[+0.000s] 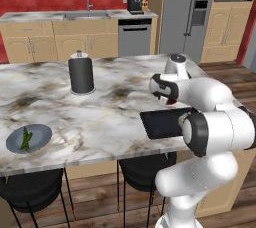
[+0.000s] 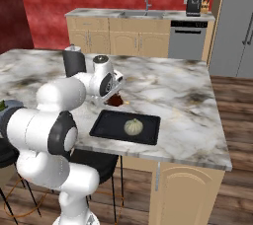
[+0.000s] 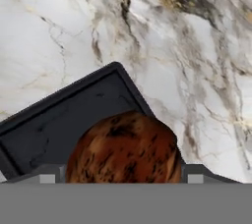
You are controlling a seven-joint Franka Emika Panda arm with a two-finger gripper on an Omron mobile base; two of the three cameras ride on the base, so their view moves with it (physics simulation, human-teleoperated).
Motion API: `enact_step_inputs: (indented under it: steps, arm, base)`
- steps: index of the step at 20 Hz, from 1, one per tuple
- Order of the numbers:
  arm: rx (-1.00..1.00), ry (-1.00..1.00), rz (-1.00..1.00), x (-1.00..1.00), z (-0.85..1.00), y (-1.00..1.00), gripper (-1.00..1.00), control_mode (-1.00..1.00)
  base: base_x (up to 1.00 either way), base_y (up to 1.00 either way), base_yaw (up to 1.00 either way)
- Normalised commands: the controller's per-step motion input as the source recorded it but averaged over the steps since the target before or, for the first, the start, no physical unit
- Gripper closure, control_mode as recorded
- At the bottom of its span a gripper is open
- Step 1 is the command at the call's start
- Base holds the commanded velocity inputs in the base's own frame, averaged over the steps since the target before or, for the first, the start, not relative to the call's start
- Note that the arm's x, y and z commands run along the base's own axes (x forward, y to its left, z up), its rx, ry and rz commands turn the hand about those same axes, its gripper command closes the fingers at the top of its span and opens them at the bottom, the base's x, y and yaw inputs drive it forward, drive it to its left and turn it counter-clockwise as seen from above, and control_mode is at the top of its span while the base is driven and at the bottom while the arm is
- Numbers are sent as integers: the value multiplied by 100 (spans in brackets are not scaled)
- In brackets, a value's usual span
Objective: Create a steak meal by picking up the steak and asparagus from the tray and placing them on the plate. Leave the squash on the tray.
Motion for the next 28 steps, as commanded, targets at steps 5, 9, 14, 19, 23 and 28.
enact_step_inputs:
  steps: [5,9,14,19,23,28]
  arm:
    - [-3,0,23,-26,33,100,100,-100]
    - [0,0,28,-10,24,96,100,-100]
    - [0,3,34,-1,6,90,100,-100]
    - [1,8,39,0,0,93,100,-100]
    - [0,3,35,-1,0,99,100,-100]
    - [-1,0,25,-3,0,100,100,-100]
  base:
    - [0,0,0]
    - [0,0,0]
    - [0,0,0]
    - [0,0,0]
    - [0,0,0]
    - [0,0,0]
